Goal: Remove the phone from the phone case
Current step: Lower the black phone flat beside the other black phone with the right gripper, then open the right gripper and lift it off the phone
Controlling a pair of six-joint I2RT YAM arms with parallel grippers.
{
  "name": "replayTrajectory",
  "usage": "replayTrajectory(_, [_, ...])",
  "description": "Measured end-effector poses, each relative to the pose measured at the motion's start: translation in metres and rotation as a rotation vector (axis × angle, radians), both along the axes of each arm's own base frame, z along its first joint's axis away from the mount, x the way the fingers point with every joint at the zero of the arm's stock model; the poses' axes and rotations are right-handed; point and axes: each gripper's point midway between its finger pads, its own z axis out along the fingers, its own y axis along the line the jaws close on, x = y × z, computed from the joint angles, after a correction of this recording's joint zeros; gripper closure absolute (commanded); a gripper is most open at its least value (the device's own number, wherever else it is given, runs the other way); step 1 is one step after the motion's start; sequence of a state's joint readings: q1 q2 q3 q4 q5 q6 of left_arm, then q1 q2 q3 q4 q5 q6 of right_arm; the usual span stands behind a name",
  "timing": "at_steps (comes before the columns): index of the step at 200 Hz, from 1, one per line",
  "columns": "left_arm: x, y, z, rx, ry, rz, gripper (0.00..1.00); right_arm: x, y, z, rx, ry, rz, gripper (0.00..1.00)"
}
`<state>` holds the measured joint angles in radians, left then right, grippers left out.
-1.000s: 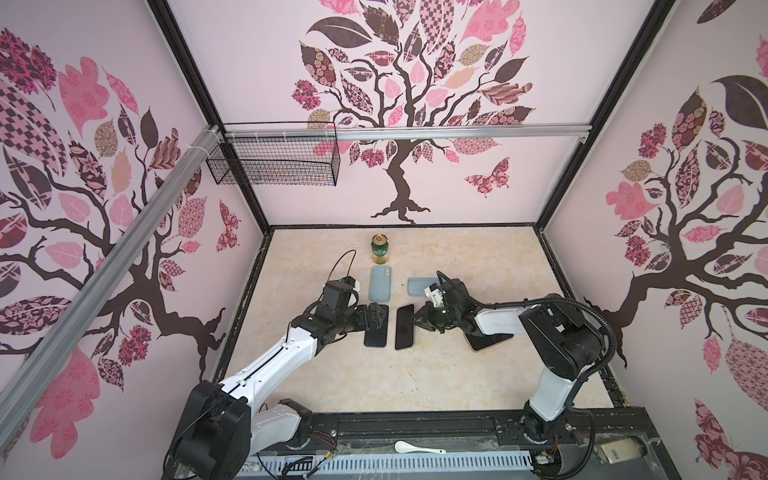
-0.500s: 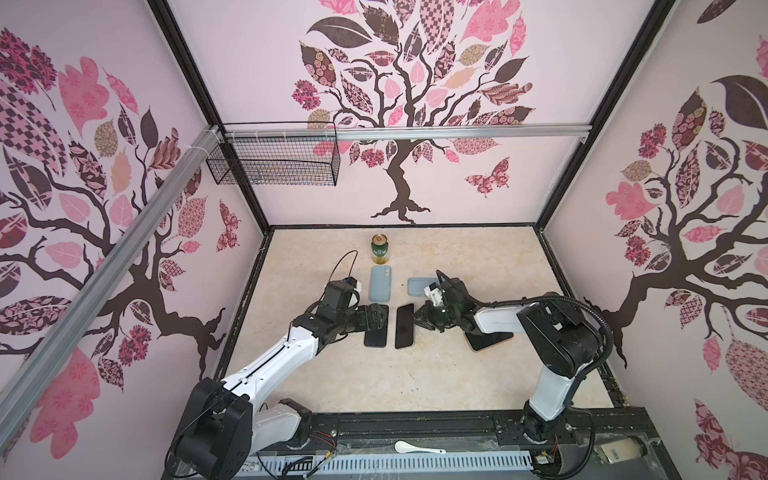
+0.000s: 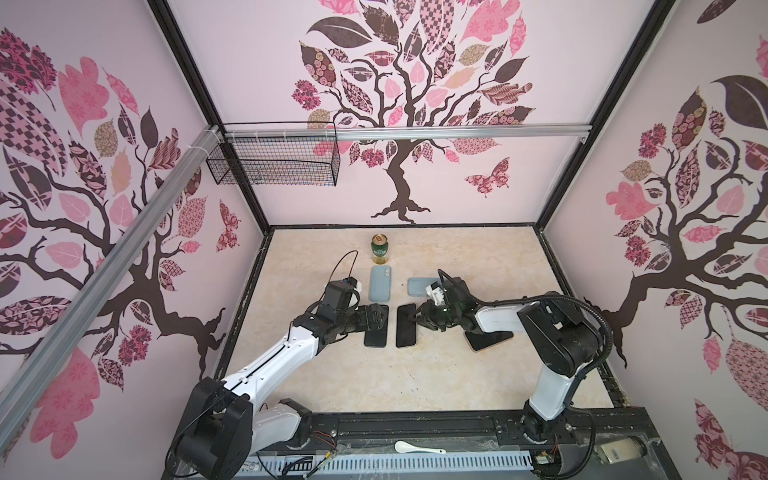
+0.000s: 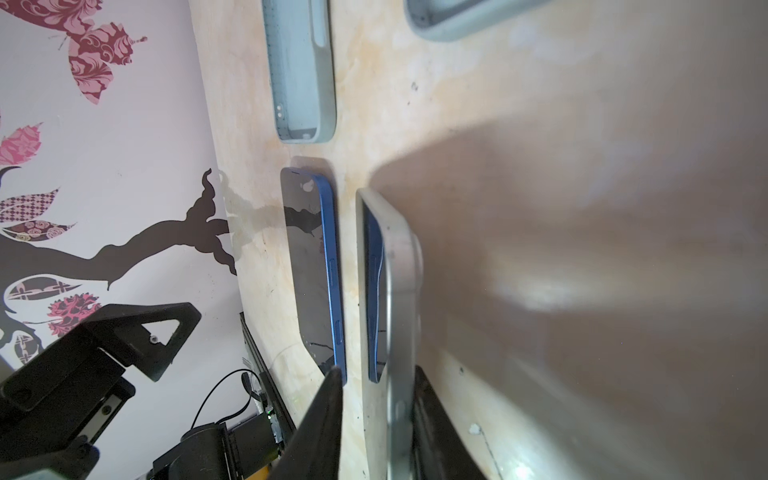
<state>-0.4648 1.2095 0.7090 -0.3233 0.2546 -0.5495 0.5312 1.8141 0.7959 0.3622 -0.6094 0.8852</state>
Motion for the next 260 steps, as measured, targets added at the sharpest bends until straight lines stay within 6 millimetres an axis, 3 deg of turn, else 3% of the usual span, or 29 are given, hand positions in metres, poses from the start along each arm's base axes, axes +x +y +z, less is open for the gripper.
replayTrajectory(55, [-0.001, -0.002, -0.001, 0.008, -0.001, -0.006, 0.02, 0.003, -0.013, -0.011, -0.056, 0.013, -0.031, 0.61])
replayTrajectory(95, [-0.012, -0.017, -0.017, 0.065, 0.019, -0.067, 0.02, 0.007, -0.026, -0.016, -0.112, 0.007, -0.06, 0.58])
replayTrajectory(126, [-0.011, -0.02, -0.022, 0.116, 0.009, -0.077, 0.02, 0.015, -0.056, -0.011, -0.216, -0.022, -0.157, 0.57])
replayTrajectory(144, [-0.002, -0.027, -0.012, 0.162, -0.032, -0.094, 0.02, 0.022, -0.073, -0.002, -0.277, -0.049, -0.231, 0.56])
replayTrajectory(164, [0.017, -0.036, 0.013, 0.193, -0.113, -0.099, 0.02, 0.033, -0.088, 0.005, -0.337, -0.047, -0.327, 0.57])
replayTrajectory(197, [0.043, -0.036, 0.05, 0.225, -0.233, -0.057, 0.02, 0.058, -0.096, 0.022, -0.386, -0.002, -0.476, 0.57])
replayTrajectory(229, [0.056, -0.028, 0.061, 0.251, -0.269, -0.021, 0.02, 0.088, -0.093, 0.034, -0.429, 0.048, -0.61, 0.6])
replayTrajectory(260, [0.07, -0.005, 0.061, 0.254, -0.259, 0.043, 0.02, 0.096, -0.094, 0.022, -0.488, 0.135, -0.699, 0.6])
